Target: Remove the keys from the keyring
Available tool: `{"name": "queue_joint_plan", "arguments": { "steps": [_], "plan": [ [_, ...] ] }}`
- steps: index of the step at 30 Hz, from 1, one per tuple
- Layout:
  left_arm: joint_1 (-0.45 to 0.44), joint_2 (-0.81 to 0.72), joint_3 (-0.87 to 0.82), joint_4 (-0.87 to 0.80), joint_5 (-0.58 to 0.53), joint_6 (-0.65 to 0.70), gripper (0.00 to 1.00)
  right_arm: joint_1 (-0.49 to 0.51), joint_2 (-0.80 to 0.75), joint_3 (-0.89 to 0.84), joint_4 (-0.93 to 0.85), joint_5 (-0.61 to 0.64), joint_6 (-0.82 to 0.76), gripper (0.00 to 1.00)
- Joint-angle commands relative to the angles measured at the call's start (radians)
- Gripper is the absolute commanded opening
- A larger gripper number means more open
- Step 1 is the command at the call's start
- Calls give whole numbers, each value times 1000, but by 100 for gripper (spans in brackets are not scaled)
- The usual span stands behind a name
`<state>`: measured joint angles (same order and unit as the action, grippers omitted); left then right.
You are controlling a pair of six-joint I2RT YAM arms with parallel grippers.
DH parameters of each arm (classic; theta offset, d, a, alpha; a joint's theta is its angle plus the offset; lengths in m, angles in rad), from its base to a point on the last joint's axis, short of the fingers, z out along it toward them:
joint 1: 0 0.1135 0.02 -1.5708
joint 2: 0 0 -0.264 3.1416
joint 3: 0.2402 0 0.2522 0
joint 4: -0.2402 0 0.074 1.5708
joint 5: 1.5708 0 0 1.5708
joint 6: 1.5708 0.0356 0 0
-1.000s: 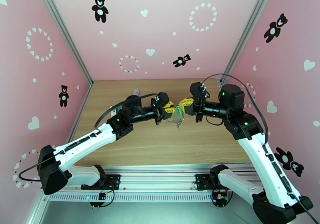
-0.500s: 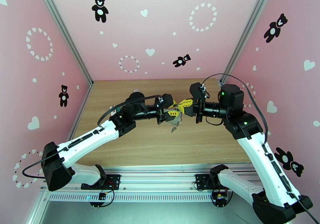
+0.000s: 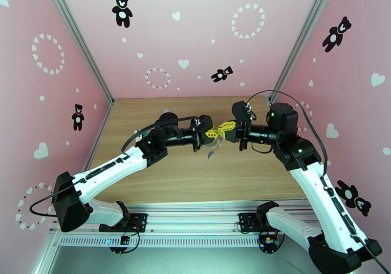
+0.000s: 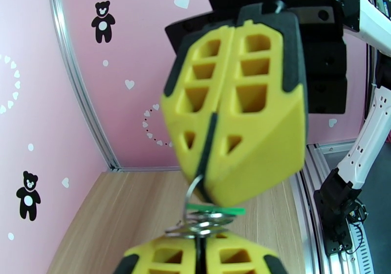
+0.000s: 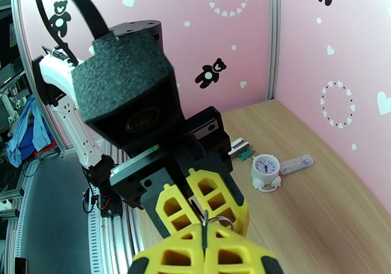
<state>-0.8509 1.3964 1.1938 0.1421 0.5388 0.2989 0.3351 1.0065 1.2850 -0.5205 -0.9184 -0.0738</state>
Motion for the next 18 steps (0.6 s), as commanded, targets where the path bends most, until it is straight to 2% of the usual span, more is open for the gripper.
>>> {"name": "queue_joint_plan", "arguments": {
  "steps": [1,10,18],
  "plan": [
    [11,-6,-3,46,4,-46,0,-1,-15,17,-7,5,-36,0],
    [22,-4,27,23,65,-220,0,14,-63,-13,-60,68,-162,0],
    [35,-3,37,44,111,-391,0,78,-92,-26,-110,152,-257,0]
  ]
}}
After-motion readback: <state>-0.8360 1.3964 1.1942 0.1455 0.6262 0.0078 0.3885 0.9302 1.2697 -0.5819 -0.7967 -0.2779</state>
